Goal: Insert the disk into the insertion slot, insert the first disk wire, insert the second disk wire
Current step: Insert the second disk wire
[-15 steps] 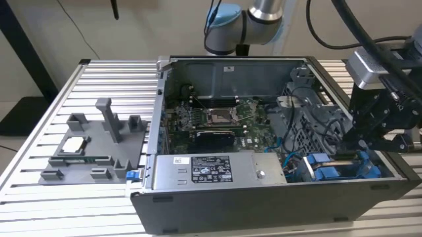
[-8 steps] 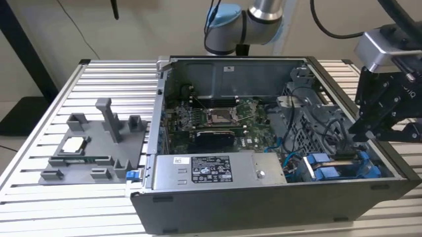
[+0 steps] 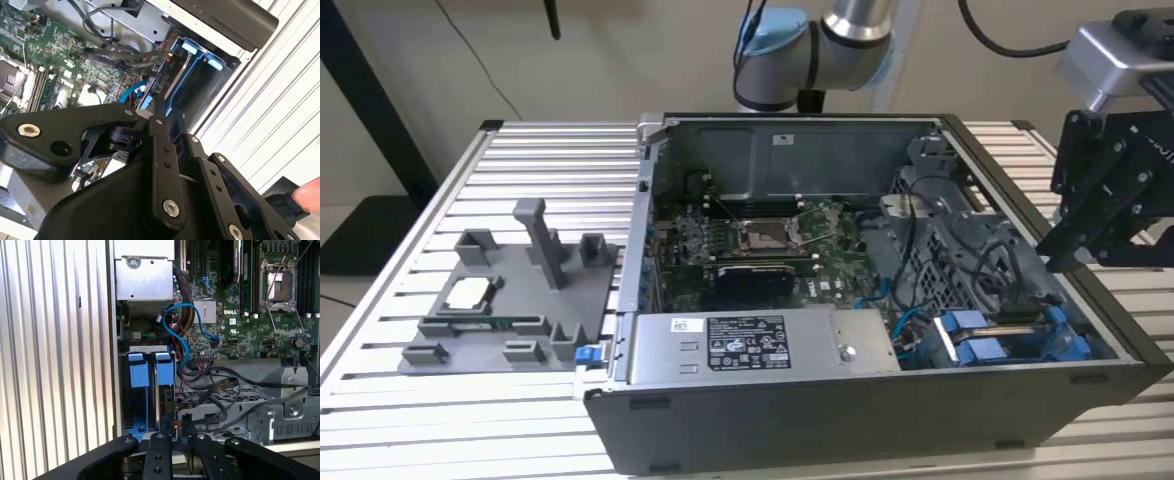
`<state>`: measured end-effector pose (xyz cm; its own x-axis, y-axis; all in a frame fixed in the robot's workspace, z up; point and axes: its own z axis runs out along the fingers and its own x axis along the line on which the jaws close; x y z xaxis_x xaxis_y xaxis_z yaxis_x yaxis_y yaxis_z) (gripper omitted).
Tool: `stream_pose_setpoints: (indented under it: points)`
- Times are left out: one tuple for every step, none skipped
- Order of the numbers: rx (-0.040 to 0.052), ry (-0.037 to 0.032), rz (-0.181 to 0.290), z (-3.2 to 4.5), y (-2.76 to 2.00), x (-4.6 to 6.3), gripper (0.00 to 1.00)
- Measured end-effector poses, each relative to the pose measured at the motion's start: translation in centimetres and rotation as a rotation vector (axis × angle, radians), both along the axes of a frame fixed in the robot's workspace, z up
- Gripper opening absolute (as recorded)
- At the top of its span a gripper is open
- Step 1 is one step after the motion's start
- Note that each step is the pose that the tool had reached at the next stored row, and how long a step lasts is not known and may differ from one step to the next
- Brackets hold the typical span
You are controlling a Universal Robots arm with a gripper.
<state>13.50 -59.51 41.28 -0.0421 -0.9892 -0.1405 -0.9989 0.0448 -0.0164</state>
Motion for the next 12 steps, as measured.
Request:
stream_pose_setpoints:
  points:
    - [0.0002, 0.0, 0.0, 0.19, 0.0, 0.0, 0.24]
    - [0.0002, 0.0, 0.0, 0.38, 0.0, 0.0, 0.24]
    - [0.0001, 0.0, 0.0, 0.49, 0.0, 0.0, 0.24]
    - [0.0001, 0.0, 0.0, 0.55, 0.0, 0.0, 0.24]
    - [0.0, 0.0, 0.0, 0.58, 0.0, 0.0, 0.24]
    - [0.0, 0.0, 0.0, 0.61, 0.0, 0.0, 0.24]
    - [0.0001, 0.0, 0.0, 0.63, 0.0, 0.0, 0.24]
    - [0.0002, 0.0, 0.0, 0.64, 0.0, 0.0, 0.24]
    - [0.0001, 0.0, 0.0, 0.71, 0.0, 0.0, 0.24]
    - [0.0001, 0.0, 0.0, 0.75, 0.0, 0.0, 0.24]
    - [0.0, 0.0, 0.0, 0.75, 0.0, 0.0, 0.24]
    - [0.0, 0.0, 0.0, 0.75, 0.0, 0.0, 0.24]
